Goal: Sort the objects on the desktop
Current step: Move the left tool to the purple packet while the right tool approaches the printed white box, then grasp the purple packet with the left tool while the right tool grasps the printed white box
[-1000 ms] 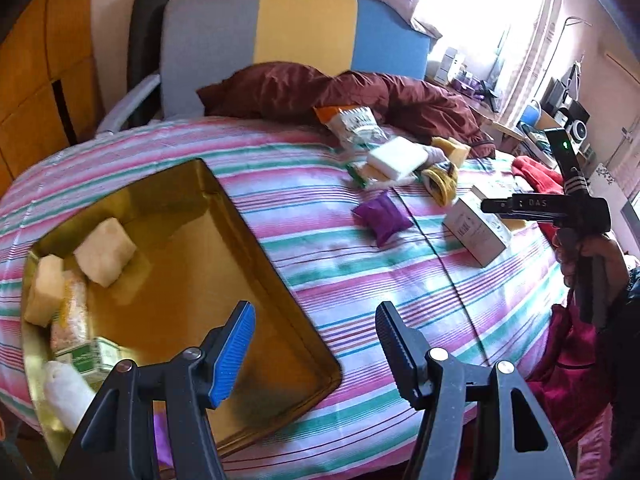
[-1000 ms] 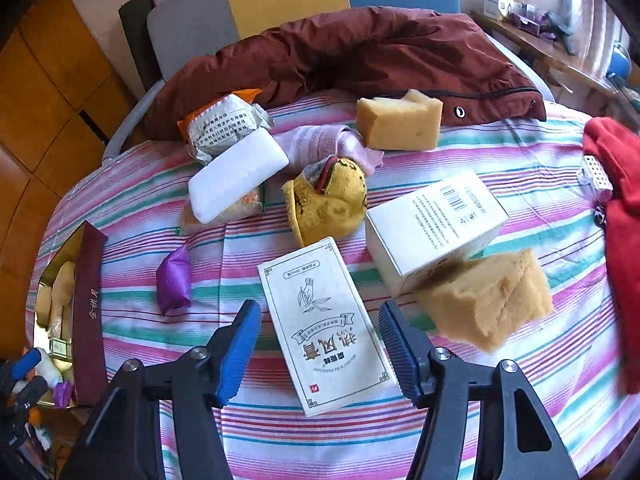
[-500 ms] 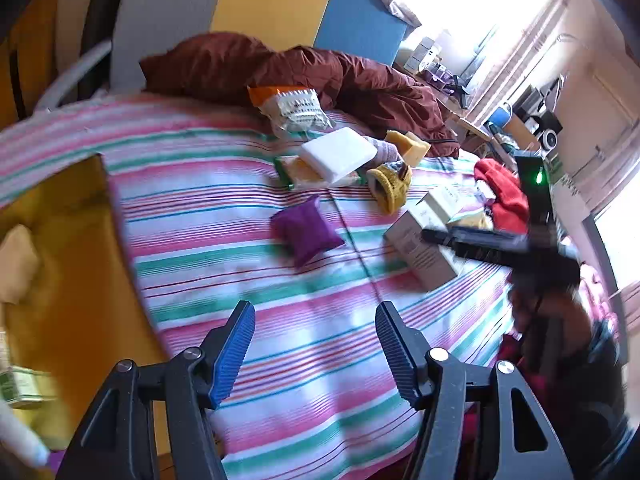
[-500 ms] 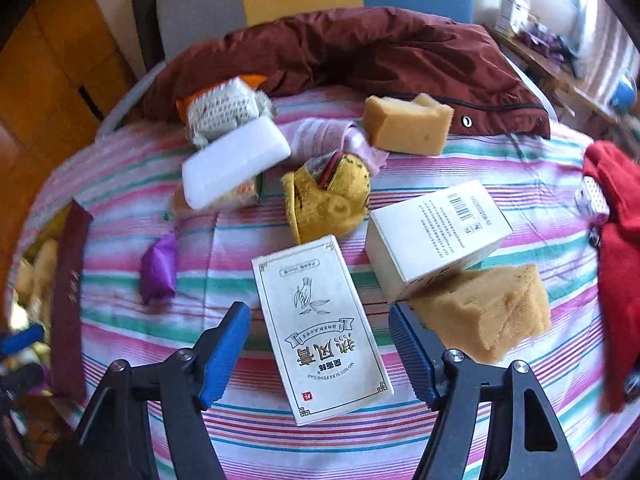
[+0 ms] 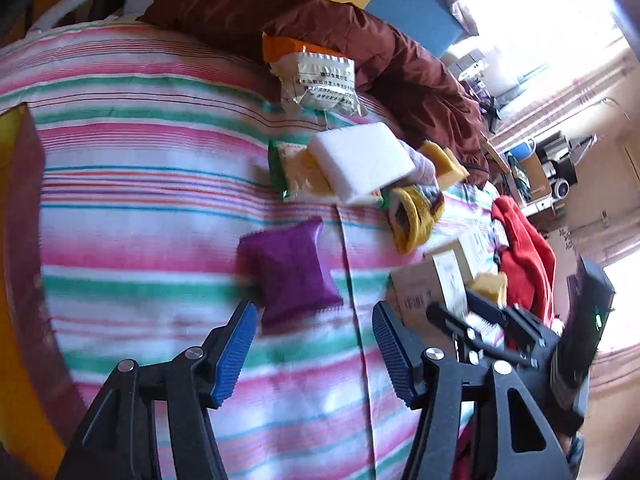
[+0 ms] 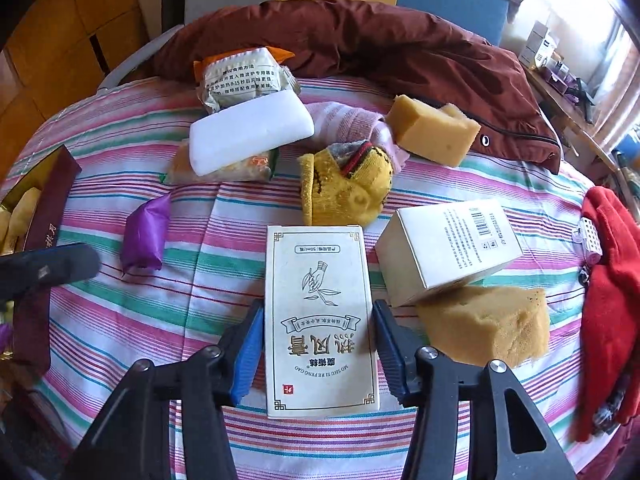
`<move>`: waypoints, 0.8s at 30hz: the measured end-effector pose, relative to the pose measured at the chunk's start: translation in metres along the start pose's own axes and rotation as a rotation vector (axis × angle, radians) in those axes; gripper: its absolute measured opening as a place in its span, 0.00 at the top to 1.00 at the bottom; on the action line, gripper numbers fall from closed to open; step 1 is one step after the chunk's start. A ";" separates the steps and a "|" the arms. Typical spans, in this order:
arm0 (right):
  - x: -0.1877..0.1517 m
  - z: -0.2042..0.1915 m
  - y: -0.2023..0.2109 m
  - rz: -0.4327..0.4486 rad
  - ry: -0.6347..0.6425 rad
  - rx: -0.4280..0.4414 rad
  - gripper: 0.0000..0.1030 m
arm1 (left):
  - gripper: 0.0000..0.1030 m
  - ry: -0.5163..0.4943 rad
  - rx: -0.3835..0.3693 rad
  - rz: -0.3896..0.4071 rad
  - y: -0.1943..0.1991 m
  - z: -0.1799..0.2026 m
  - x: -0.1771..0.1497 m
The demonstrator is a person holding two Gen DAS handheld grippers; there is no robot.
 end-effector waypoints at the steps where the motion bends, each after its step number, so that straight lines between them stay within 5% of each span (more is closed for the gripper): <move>1: 0.000 -0.001 0.000 0.000 0.005 -0.003 0.49 | 0.42 0.010 0.013 0.001 -0.004 -0.001 0.003; 12: 0.002 -0.002 -0.005 -0.010 0.015 -0.012 0.48 | 0.42 0.063 0.040 -0.036 -0.042 -0.008 0.019; 15: 0.003 -0.001 -0.006 -0.011 0.007 -0.012 0.48 | 0.42 0.031 0.056 -0.034 -0.047 -0.001 0.020; 18: 0.003 -0.002 -0.009 -0.015 0.017 -0.012 0.48 | 0.57 -0.037 0.095 -0.020 -0.053 0.006 0.015; 24: 0.001 -0.008 -0.009 -0.006 0.057 -0.007 0.49 | 0.59 -0.127 0.114 0.008 -0.048 0.010 0.003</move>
Point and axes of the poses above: each gripper's, at about its wrist camera, not at the fingertips, and y roughly against the way its jaws point, z to its right, x to its top, the point moved 2 cm from there along -y, roughly the way its jaws point, and after that the axes turned 7 degrees about z, right-handed, at the moved point
